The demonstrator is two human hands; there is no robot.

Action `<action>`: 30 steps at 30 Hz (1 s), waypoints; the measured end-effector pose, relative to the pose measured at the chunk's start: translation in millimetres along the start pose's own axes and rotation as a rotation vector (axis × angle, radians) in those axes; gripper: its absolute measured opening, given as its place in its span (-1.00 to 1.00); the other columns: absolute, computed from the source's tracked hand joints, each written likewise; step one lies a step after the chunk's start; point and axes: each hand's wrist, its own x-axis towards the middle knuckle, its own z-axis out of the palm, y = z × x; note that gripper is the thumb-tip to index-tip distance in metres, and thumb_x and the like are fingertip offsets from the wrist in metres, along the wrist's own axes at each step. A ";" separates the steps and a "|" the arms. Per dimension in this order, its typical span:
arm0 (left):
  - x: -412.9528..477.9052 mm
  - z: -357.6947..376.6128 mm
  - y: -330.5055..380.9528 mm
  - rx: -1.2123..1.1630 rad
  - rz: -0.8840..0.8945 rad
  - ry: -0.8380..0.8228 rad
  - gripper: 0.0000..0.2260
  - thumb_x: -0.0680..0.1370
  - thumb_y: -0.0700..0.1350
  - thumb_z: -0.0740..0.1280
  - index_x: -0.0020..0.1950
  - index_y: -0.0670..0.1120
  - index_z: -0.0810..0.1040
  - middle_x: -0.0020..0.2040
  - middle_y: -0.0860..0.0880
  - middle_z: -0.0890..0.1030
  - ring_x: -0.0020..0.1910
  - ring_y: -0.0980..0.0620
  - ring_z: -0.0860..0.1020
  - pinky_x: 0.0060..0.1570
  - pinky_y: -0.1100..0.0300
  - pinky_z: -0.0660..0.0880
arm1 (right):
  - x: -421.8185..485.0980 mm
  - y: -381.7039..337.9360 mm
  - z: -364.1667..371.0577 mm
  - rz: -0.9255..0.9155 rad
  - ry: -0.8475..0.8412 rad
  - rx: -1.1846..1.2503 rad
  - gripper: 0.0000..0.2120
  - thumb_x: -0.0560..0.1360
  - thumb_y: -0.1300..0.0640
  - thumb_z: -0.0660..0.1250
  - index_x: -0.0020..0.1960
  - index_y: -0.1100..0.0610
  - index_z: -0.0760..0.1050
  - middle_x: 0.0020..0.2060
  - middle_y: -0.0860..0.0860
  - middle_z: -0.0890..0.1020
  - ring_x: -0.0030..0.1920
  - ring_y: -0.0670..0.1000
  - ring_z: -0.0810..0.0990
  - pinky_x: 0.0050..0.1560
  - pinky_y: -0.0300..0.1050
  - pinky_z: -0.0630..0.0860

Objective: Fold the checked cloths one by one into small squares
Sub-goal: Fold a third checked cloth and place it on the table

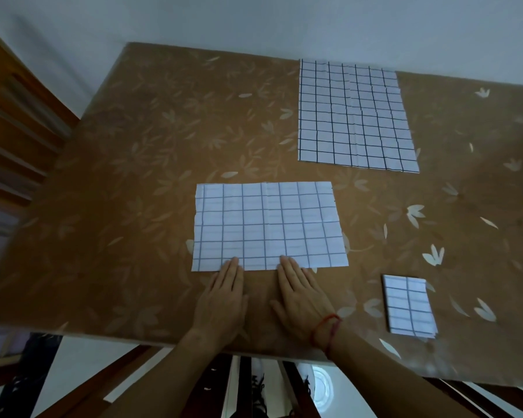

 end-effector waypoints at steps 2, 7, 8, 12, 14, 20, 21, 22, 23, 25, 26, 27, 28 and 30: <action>-2.4 -0.6 -5.4 0.009 -0.053 -0.014 -0.48 0.54 0.01 0.04 0.32 -0.30 0.47 0.34 -0.26 0.47 0.33 -0.16 0.45 0.21 -0.06 0.48 | -3.2 7.8 -1.4 0.045 0.004 0.002 -0.34 0.46 -0.18 0.11 0.36 0.26 0.43 0.39 0.18 0.41 0.39 0.13 0.41 0.31 0.09 0.39; -9.9 -0.3 -18.0 0.016 -0.135 -0.002 -0.45 0.56 0.02 -0.02 0.35 -0.31 0.44 0.36 -0.26 0.44 0.36 -0.16 0.43 0.28 -0.01 0.35 | -16.9 35.6 -1.2 0.073 0.033 0.045 -0.25 0.49 -0.22 -0.14 0.54 0.21 0.05 0.54 0.13 0.02 0.54 0.10 -0.02 0.48 0.04 -0.08; -11.6 -1.1 -20.1 0.021 -0.153 0.001 -0.45 0.56 0.03 -0.02 0.34 -0.31 0.44 0.36 -0.27 0.44 0.35 -0.16 0.44 0.28 0.01 0.34 | -19.7 41.5 -1.2 0.089 0.040 0.051 -0.23 0.47 -0.24 -0.18 0.55 0.21 0.04 0.54 0.13 0.00 0.55 0.09 -0.04 0.48 0.03 -0.11; -17.6 -2.5 -25.5 -0.007 -0.222 0.010 -0.35 0.54 0.09 -0.15 0.46 -0.29 0.28 0.48 -0.24 0.27 0.47 -0.12 0.26 0.40 0.05 0.19 | -27.9 60.0 -5.1 0.196 -0.018 0.086 -0.12 0.37 -0.28 -0.36 0.56 0.19 -0.08 0.55 0.11 -0.10 0.55 0.07 -0.15 0.50 0.01 -0.19; -19.0 -3.7 -25.6 -0.048 -0.277 0.009 -0.37 0.55 0.08 -0.13 0.50 -0.27 0.19 0.52 -0.23 0.19 0.51 -0.10 0.17 0.44 0.05 0.14 | -30.2 64.8 -6.3 0.257 -0.029 0.101 -0.09 0.35 -0.29 -0.40 0.56 0.20 -0.10 0.55 0.12 -0.11 0.55 0.07 -0.16 0.51 0.01 -0.15; -18.6 -10.4 -19.0 -0.138 -0.352 -0.007 -0.46 0.63 0.03 0.06 0.54 -0.23 0.10 0.56 -0.18 0.06 0.53 -0.06 0.09 0.47 0.09 0.12 | -30.6 61.9 -12.7 0.342 -0.047 0.185 -0.26 0.58 -0.25 -0.14 0.56 0.23 -0.14 0.55 0.13 -0.14 0.55 0.09 -0.17 0.52 0.02 -0.15; -17.8 -12.5 -18.1 -0.150 -0.363 0.002 -0.47 0.63 0.02 0.08 0.53 -0.22 0.13 0.56 -0.17 0.07 0.53 -0.06 0.10 0.47 0.08 0.13 | -29.3 60.4 -12.1 0.352 -0.048 0.182 -0.28 0.58 -0.23 -0.14 0.56 0.22 -0.14 0.55 0.12 -0.14 0.55 0.08 -0.17 0.52 0.01 -0.16; -16.5 -14.7 -17.2 -0.157 -0.368 0.018 -0.48 0.63 0.02 0.09 0.52 -0.22 0.16 0.56 -0.17 0.09 0.52 -0.07 0.12 0.47 0.06 0.15 | -31.4 58.8 -16.5 0.356 -0.041 0.178 -0.27 0.57 -0.24 -0.16 0.56 0.22 -0.13 0.55 0.12 -0.13 0.55 0.08 -0.16 0.52 0.01 -0.15; -14.3 -17.6 -16.1 -0.161 -0.359 0.041 -0.48 0.63 0.01 0.10 0.51 -0.23 0.19 0.55 -0.17 0.11 0.52 -0.08 0.12 0.47 0.05 0.14 | -33.1 58.2 -19.5 0.363 -0.052 0.190 -0.28 0.57 -0.23 -0.15 0.56 0.21 -0.12 0.55 0.11 -0.11 0.55 0.07 -0.14 0.52 0.00 -0.13; -7.7 -22.9 -11.9 -0.176 -0.305 0.078 -0.50 0.64 0.02 0.08 0.50 -0.23 0.21 0.55 -0.17 0.14 0.53 -0.07 0.09 0.48 0.07 0.05 | -36.6 57.3 -31.1 0.353 -0.163 0.172 -0.35 0.62 -0.17 -0.03 0.55 0.21 -0.05 0.56 0.10 -0.02 0.55 0.05 -0.03 0.51 -0.04 -0.06; -3.0 -25.4 -8.3 -0.181 -0.271 0.087 -0.50 0.65 0.02 0.07 0.51 -0.22 0.20 0.55 -0.16 0.14 0.54 -0.05 0.06 0.47 0.11 -0.02 | -36.8 56.6 -36.6 0.362 -0.198 0.162 -0.37 0.63 -0.14 0.01 0.55 0.21 -0.01 0.55 0.09 0.04 0.53 0.05 0.04 0.49 -0.05 0.01; 3.2 -27.4 -3.8 -0.181 -0.238 0.092 -0.51 0.65 0.01 0.07 0.51 -0.22 0.19 0.55 -0.15 0.13 0.54 -0.04 0.04 0.45 0.14 -0.07 | -34.4 57.8 -38.5 0.376 -0.135 0.165 -0.37 0.61 -0.14 0.04 0.54 0.20 0.03 0.54 0.09 0.10 0.51 0.06 0.11 0.45 -0.03 0.08; 10.5 -29.1 1.4 -0.183 -0.209 0.095 -0.51 0.65 -0.01 0.07 0.52 -0.22 0.16 0.56 -0.15 0.12 0.54 -0.03 0.02 0.43 0.16 -0.11 | -30.7 59.3 -40.0 0.394 -0.050 0.175 -0.37 0.59 -0.17 0.05 0.53 0.17 0.08 0.51 0.09 0.17 0.47 0.08 0.19 0.40 0.00 0.16; 28.1 -31.7 14.2 -0.196 -0.159 0.099 -0.51 0.65 -0.05 0.06 0.53 -0.22 0.11 0.56 -0.14 0.08 0.55 -0.03 -0.01 0.42 0.18 -0.14 | -21.5 63.5 -42.9 0.410 0.034 0.175 -0.40 0.56 -0.19 0.07 0.48 0.13 0.16 0.43 0.06 0.31 0.36 0.09 0.32 0.30 0.03 0.27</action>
